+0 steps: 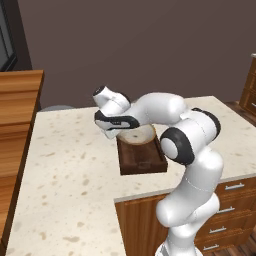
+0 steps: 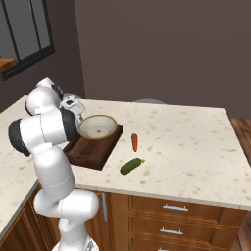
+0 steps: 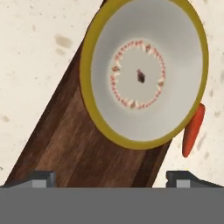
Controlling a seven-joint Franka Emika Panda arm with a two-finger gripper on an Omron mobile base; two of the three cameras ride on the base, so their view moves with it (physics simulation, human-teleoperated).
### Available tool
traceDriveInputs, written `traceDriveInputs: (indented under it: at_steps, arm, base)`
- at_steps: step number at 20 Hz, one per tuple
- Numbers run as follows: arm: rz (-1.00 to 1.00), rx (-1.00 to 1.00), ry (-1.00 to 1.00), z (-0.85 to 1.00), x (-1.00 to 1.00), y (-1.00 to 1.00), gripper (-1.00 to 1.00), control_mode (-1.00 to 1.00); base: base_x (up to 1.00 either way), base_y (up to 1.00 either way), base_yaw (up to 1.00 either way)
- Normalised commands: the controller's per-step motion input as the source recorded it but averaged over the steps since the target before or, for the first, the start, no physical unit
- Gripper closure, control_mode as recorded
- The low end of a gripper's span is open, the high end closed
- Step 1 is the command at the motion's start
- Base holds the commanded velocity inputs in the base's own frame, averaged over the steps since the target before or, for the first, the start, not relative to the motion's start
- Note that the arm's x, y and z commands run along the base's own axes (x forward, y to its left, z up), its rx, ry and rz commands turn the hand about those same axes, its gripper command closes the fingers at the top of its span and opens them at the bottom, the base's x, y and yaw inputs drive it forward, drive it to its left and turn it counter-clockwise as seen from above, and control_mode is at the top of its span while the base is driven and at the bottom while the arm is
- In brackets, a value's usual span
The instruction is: Place the two vegetables and bowl onto the tray for setting up a vegetable dip station.
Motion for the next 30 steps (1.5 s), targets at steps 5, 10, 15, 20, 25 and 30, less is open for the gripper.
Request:
traceDriveInputs:
  at_steps: [5, 10, 15, 20, 25, 30]
  arm:
    - [-0.13, 0.13, 0.08, 0.23, -0.25, -0.39, -1.00, -1.00]
    - [-0.12, 0.15, 0.00, 0.17, -0.29, -0.49, -1.00, -1.00]
    - [-0.11, 0.14, 0.00, 0.07, -0.22, -0.56, -1.00, -1.00]
    - [-0.12, 0.06, 0.00, 0.02, -0.11, -0.55, -1.00, -1.00]
    - [-0.05, 0.07, 0.00, 0.07, -0.11, -0.52, -1.00, -1.00]
    - [-0.05, 0.04, 0.06, 0.03, -0.11, -0.52, -1.00, -1.00]
  base:
    - [0.00, 0.00, 0.00]
    - [0.00, 0.00, 0.00]
    - [0.00, 0.00, 0.00]
    - [0.00, 0.00, 0.00]
    - [0.00, 0.00, 0.00]
    - [0.00, 0.00, 0.00]
